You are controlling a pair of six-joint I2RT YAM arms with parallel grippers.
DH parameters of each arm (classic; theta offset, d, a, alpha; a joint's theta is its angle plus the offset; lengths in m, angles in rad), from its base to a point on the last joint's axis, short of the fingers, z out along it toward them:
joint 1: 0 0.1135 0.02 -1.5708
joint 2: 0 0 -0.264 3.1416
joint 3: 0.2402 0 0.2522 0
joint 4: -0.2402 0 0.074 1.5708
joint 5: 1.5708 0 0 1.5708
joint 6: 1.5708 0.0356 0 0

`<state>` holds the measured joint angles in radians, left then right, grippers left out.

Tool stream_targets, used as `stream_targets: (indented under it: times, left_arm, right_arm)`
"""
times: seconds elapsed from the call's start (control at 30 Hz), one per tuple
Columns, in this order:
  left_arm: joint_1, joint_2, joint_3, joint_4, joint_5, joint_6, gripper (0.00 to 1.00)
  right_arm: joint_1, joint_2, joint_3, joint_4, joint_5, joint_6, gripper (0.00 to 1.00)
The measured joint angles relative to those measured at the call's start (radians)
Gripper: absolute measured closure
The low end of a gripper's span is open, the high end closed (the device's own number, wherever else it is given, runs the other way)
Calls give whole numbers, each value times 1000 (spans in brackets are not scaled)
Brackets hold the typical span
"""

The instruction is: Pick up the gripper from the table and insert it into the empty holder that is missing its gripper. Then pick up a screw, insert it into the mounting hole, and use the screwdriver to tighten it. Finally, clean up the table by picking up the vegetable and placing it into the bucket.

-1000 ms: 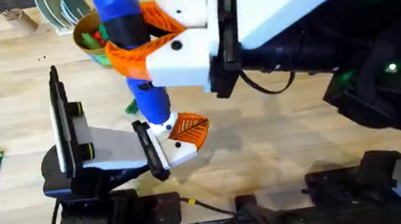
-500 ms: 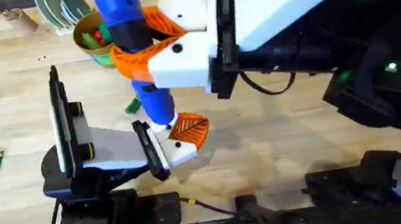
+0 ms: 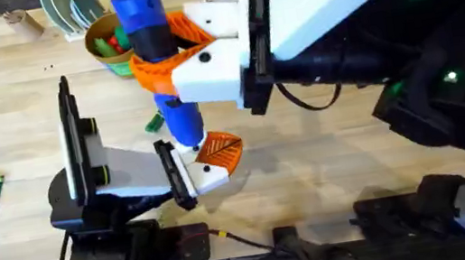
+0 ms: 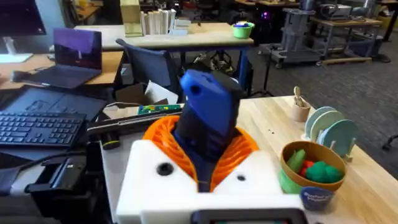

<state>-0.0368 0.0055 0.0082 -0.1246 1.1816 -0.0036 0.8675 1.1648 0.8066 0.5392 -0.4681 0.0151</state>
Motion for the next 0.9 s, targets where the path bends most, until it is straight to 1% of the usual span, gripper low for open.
stream_targets:
  times: [0.2, 0.33, 0.53, 0.6, 0.67, 0.73, 0.8, 0.9]
  left_arm:
    - [0, 0, 0, 0, 1, 3, 990]
    - [0, 0, 0, 0, 1, 4, 990]
    - [0, 0, 0, 0, 1, 4, 990]
    - [0, 0, 0, 0, 1, 4, 990]
    - [0, 0, 0, 0, 1, 4, 990]
    - [0, 0, 0, 0, 1, 4, 990]
    - [0, 0, 0, 0, 1, 4, 990]
    - [0, 0, 0, 0, 1, 4, 990]
  right_arm:
    - [-2, 1, 0, 14, 1, 0, 926]
    - [-23, -2, 0, 80, -1, 0, 928]
    - [-106, -57, -1, 248, -1, -6, 930]
    - [-147, -81, -1, 250, -1, -34, 931]
    - [-205, -95, -1, 183, 0, -110, 931]
    - [-257, -88, 0, 77, 21, -206, 932]
    - [-311, -59, -1, -41, 75, -332, 932]
    - [-395, 13, -1, -175, 203, -551, 934]
